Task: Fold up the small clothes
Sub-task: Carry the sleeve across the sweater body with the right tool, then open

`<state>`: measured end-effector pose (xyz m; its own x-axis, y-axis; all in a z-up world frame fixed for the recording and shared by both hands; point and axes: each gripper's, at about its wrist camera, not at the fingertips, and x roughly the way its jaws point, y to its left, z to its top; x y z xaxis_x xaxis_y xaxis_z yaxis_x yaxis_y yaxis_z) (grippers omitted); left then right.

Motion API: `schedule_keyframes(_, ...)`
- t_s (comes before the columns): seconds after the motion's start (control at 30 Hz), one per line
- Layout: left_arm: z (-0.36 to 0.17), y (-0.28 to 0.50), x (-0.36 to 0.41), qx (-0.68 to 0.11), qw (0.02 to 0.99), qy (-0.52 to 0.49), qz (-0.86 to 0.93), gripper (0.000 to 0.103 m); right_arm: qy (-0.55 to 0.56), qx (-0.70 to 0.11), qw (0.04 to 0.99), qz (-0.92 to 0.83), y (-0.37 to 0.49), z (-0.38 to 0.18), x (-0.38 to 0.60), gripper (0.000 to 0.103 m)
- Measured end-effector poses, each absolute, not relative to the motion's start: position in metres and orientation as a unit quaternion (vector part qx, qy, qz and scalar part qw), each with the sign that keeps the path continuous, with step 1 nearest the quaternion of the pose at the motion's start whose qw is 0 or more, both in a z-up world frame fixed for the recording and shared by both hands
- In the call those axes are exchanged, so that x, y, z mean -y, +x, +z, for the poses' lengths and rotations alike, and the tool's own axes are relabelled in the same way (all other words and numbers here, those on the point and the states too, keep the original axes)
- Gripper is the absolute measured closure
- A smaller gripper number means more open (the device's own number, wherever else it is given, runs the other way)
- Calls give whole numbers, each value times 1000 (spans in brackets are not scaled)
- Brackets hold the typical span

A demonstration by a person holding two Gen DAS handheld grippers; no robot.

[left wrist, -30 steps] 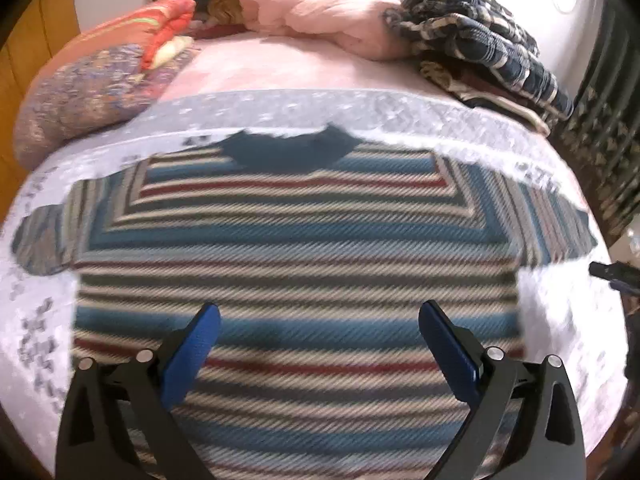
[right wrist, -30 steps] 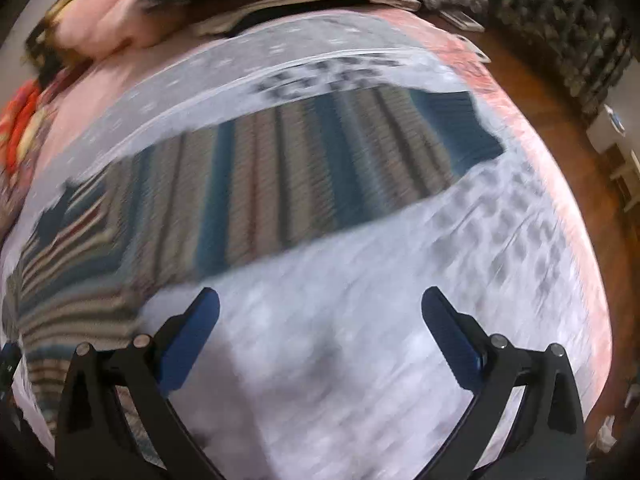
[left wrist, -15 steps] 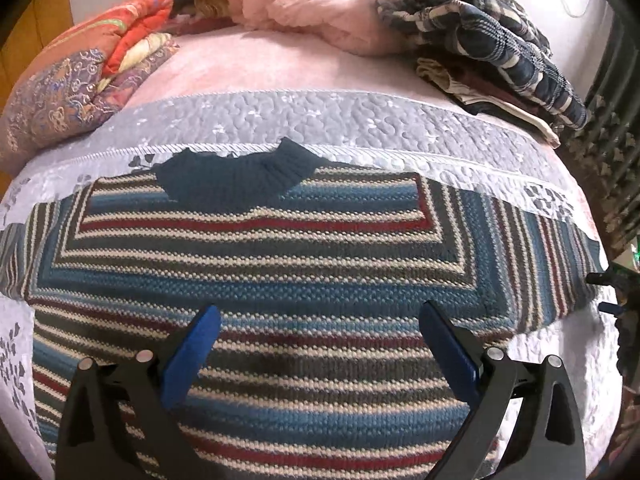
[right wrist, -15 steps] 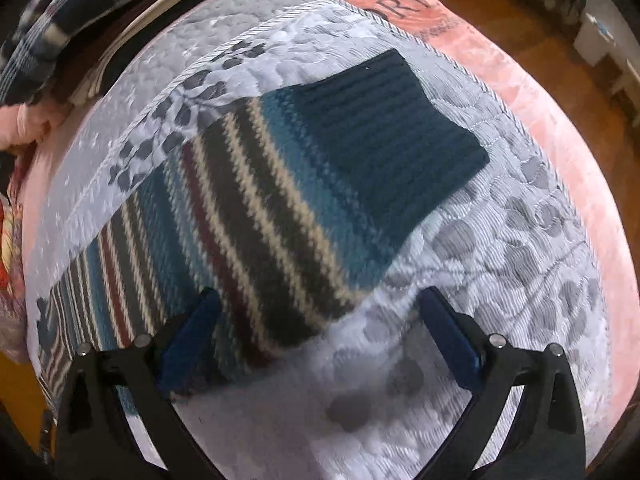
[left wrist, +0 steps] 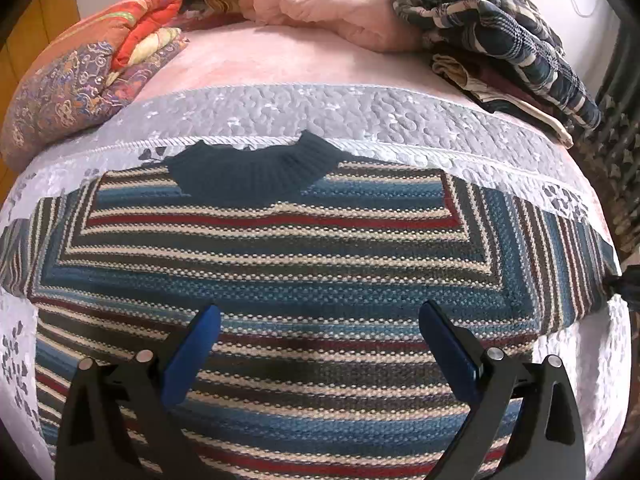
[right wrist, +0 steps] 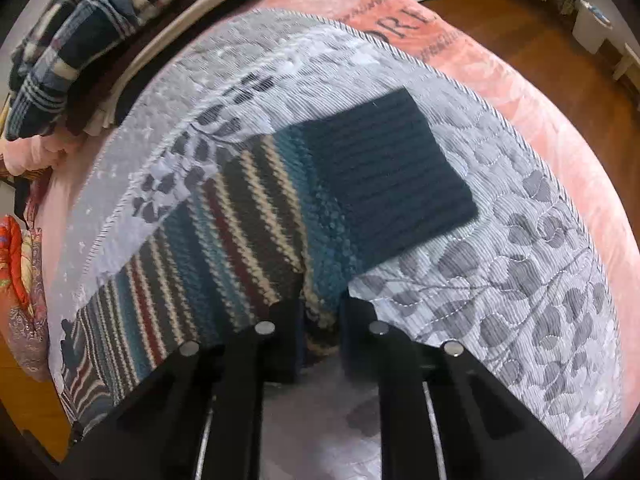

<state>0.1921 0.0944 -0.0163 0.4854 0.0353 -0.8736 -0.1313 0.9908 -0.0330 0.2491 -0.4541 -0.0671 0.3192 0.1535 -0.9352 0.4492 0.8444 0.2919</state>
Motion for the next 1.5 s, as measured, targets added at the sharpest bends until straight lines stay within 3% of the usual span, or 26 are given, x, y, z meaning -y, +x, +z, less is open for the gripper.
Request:
schedule_keyframes(0.53, -13, 182, -134, -505, 858, -76, 63, 4, 211, -533, 818, 47, 231, 10, 303, 92)
schedule_keyframes(1.23, -24, 186, -157, -519, 847, -108, 41, 5, 126, -562, 794, 197, 220, -24, 127, 91)
schedule_keyframes(1.33, -25, 186, -154, -522, 846, -106, 36, 5, 113, -569, 791, 195, 221, -34, 117, 89)
schedule_keyframes(1.5, -26, 187, -150, -530, 841, -112, 24, 6, 98, -593, 771, 211, 218, -50, 115, 75)
